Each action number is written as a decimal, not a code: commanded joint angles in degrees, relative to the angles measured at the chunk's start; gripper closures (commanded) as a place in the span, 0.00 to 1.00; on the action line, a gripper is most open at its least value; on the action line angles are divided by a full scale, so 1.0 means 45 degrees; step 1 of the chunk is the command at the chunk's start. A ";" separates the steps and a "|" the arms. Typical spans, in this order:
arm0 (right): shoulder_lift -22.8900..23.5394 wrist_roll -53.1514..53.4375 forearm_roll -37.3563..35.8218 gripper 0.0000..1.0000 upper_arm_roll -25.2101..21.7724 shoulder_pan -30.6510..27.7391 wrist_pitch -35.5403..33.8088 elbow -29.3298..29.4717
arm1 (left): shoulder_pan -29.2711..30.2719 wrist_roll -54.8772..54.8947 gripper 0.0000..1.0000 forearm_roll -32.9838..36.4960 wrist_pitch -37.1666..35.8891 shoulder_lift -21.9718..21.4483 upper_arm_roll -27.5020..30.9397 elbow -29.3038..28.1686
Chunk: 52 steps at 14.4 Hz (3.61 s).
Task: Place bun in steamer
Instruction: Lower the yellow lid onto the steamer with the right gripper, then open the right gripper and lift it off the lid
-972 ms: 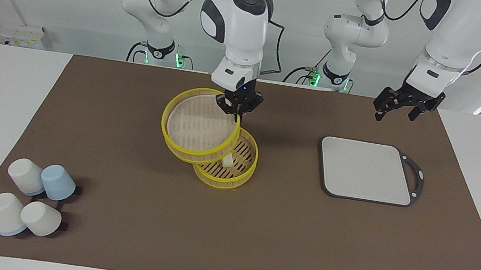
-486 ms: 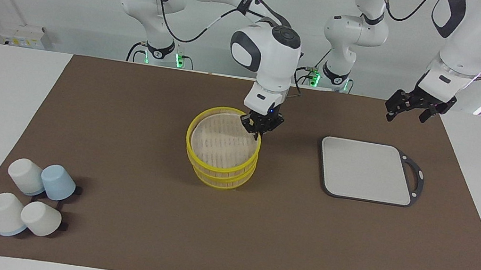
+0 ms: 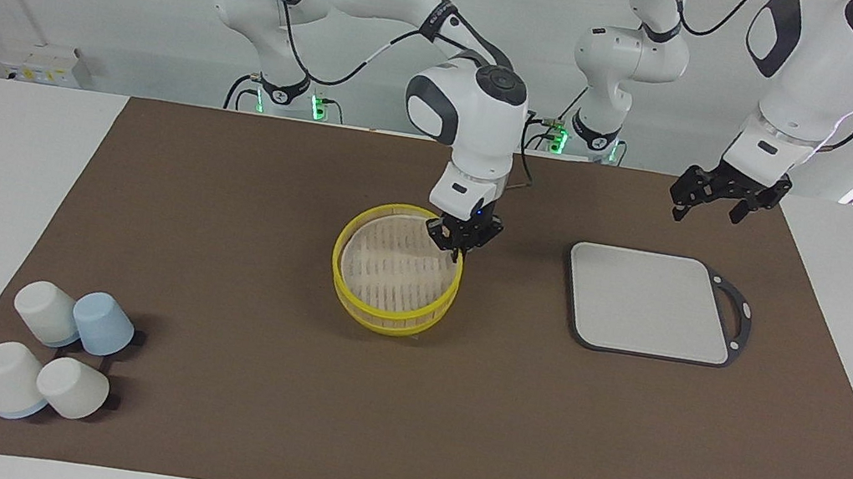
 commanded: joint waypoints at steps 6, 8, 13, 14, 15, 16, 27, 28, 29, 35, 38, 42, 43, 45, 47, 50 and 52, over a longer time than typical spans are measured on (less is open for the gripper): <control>-0.0361 0.0747 -0.0292 1.00 0.0126 0.0061 -0.0107 -0.0671 | 0.0318 0.0598 0.00 -0.1064 0.0341 -0.0331 0.0070 -0.0386; -0.0361 0.0983 -0.0292 1.00 0.0126 0.0101 -0.0166 -0.0671 | 0.0241 0.0598 0.00 -0.1044 0.0322 -0.0331 0.0089 -0.0366; -0.0361 0.1120 -0.0292 1.00 0.0145 0.0101 -0.0147 -0.0671 | 0.0182 0.0656 0.00 -0.0947 0.0263 -0.0311 0.0128 -0.0230; -0.0361 0.1198 -0.0292 1.00 0.0145 0.0101 -0.0127 -0.0671 | 0.0182 0.0656 0.00 -0.0889 0.0263 -0.0292 0.0128 -0.0152; -0.0361 0.1199 -0.0273 1.00 0.0145 0.0120 -0.0088 -0.0671 | 0.0182 0.0656 0.00 -0.0888 0.0224 -0.0272 0.0128 -0.0074; -0.0361 0.1218 -0.0272 1.00 0.0145 0.0101 -0.0069 -0.0690 | 0.0182 0.0656 0.00 -0.0888 0.0204 -0.0272 0.0128 -0.0073; -0.0497 0.1980 -0.0214 1.00 0.0145 0.0257 0.0537 -0.1178 | 0.0259 0.0676 0.00 -0.0458 0.0204 -0.0331 0.0050 -0.0131; -0.0556 0.1980 -0.0214 1.00 0.0145 0.0257 0.0692 -0.1353 | 0.0260 0.0657 0.00 -0.0458 0.0204 -0.0331 0.0050 -0.0132; -0.0633 0.1980 -0.0214 1.00 0.0145 0.0238 0.0906 -0.1567 | 0.0260 0.0656 0.00 -0.0458 0.0204 -0.0331 0.0050 -0.0132; -0.0673 0.2312 -0.0214 0.93 0.0145 0.0160 0.1045 -0.1725 | 0.0221 0.0598 0.00 -0.0458 0.0224 -0.0331 0.0050 -0.0093; -0.0654 0.2331 -0.0194 0.50 0.0145 0.0101 0.1045 -0.1686 | 0.0240 0.0636 0.00 -0.0458 0.0243 -0.0331 0.0050 -0.0132; -0.0654 0.2332 -0.0175 0.36 0.0145 0.0081 0.0928 -0.1628 | 0.0318 0.0676 0.00 -0.0458 0.0263 -0.0389 0.0050 -0.0229; -0.0654 0.2331 -0.0175 0.35 0.0145 0.0043 0.0889 -0.1550 | 0.0318 0.0637 0.00 -0.0458 0.0282 -0.0389 0.0050 -0.0191; -0.0770 0.2293 -0.0175 0.10 0.0107 -0.0132 0.0733 -0.1472 | 0.0338 0.0656 0.00 -0.0458 0.0380 -0.0351 0.0069 -0.0132; -0.1160 0.2156 -0.0175 0.00 0.0126 -0.0736 0.0538 -0.1491 | 0.0396 0.0676 0.00 -0.0458 0.0380 -0.0370 0.0109 -0.0151; -0.1590 0.1554 -0.0136 0.00 0.0165 -0.1439 0.0148 -0.1472 | 0.0357 0.0637 0.00 -0.0458 0.0380 -0.0370 0.0109 -0.0093; -0.1766 0.0133 0.0212 0.00 0.0184 -0.2122 -0.0746 -0.0910 | 0.0357 0.0656 0.00 -0.0458 0.0361 -0.0389 0.0109 -0.0131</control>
